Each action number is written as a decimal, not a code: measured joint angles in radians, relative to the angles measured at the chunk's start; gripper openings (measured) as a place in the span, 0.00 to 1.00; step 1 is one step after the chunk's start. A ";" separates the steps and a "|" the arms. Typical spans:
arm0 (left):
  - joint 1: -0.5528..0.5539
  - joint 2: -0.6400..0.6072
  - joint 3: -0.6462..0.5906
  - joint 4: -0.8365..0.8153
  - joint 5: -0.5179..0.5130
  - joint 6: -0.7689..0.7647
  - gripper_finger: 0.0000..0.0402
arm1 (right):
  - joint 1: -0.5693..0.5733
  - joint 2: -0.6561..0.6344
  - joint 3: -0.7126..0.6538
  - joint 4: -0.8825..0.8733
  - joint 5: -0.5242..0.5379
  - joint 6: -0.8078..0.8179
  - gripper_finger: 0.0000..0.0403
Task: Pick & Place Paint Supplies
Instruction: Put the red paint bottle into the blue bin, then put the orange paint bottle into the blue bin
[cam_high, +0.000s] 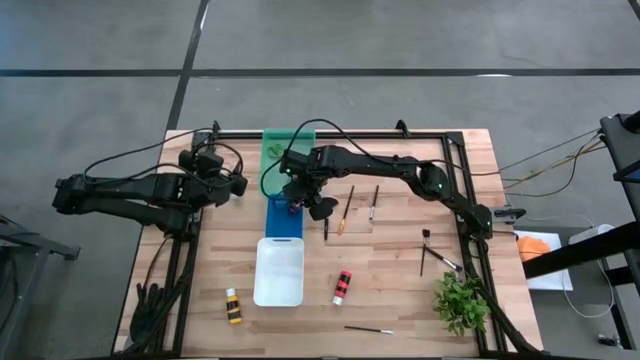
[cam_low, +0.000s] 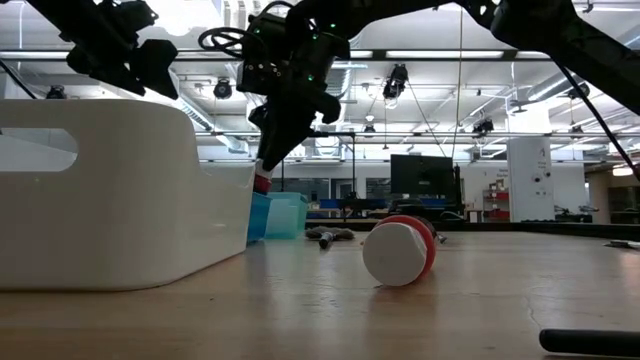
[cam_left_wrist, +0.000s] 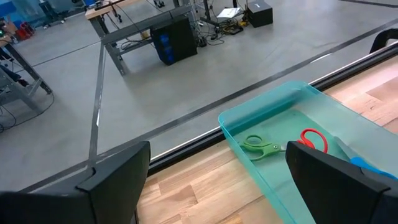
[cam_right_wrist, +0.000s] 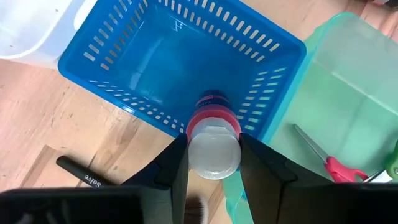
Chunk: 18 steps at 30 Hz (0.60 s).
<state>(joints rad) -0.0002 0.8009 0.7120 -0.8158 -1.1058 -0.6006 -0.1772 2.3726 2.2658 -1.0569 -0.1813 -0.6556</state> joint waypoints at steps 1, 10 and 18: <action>0.000 0.000 0.000 0.001 0.000 0.000 0.95 | 0.000 0.000 0.000 0.000 0.000 0.000 0.30; 0.000 0.000 0.000 0.004 0.000 0.002 0.95 | 0.000 0.000 0.000 0.025 0.000 0.011 0.47; 0.000 0.000 0.000 0.004 0.000 0.005 0.95 | 0.000 -0.009 0.000 0.029 -0.001 0.024 0.48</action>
<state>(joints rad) -0.0002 0.8009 0.7120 -0.8116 -1.1057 -0.5957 -0.1772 2.3635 2.2662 -1.0280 -0.1824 -0.6315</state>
